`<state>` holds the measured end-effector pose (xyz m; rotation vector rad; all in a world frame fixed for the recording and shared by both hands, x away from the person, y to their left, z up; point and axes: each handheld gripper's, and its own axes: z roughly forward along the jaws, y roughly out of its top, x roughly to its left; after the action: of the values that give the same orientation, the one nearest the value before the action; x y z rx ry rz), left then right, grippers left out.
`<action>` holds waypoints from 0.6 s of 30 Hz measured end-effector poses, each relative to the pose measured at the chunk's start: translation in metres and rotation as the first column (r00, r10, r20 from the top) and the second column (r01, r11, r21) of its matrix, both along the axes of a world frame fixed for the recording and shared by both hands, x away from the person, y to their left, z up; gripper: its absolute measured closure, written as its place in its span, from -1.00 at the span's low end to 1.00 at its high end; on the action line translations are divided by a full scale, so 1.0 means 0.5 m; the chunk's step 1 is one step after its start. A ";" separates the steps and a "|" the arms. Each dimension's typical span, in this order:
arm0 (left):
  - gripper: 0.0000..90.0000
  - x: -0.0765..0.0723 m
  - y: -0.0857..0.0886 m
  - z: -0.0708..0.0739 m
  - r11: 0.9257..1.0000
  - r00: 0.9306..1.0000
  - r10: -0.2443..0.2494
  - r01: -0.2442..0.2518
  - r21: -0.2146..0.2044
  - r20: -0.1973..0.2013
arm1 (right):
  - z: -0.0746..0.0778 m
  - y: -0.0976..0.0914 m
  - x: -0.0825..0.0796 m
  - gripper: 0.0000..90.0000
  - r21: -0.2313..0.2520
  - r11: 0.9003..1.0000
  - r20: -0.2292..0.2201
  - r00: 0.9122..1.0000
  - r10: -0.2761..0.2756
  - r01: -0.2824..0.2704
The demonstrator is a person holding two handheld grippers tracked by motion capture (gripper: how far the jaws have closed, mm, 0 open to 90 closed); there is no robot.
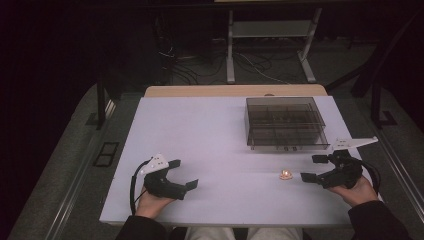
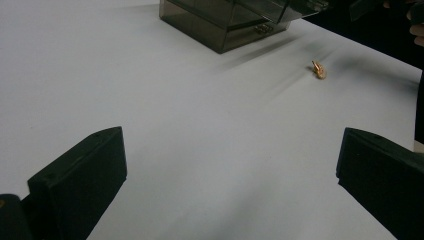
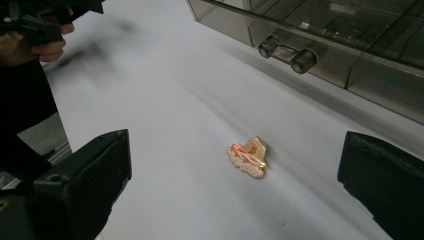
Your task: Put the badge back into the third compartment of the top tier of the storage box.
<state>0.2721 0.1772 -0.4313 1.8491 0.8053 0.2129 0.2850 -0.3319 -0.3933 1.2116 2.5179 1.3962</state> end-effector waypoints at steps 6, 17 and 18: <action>-1.00 0.001 0.000 0.000 1.000 1.000 -0.002 0.002 0.002 0.000 | 0.000 0.021 0.015 -0.99 -0.039 0.998 -0.008 0.999 0.039 -0.039; -1.00 0.001 0.002 0.000 1.000 1.000 -0.003 0.003 -0.012 -0.004 | -0.017 0.046 0.024 -0.99 -0.104 0.991 -0.025 0.997 0.078 -0.081; -1.00 0.001 0.001 0.000 1.000 1.000 -0.003 0.003 -0.012 -0.003 | -0.019 0.048 0.024 -0.99 -0.107 0.991 -0.024 0.996 0.082 -0.084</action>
<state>0.2729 0.1778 -0.4314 1.8392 0.8049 0.2028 0.2972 -0.3080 -0.4029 1.1200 2.6468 1.2507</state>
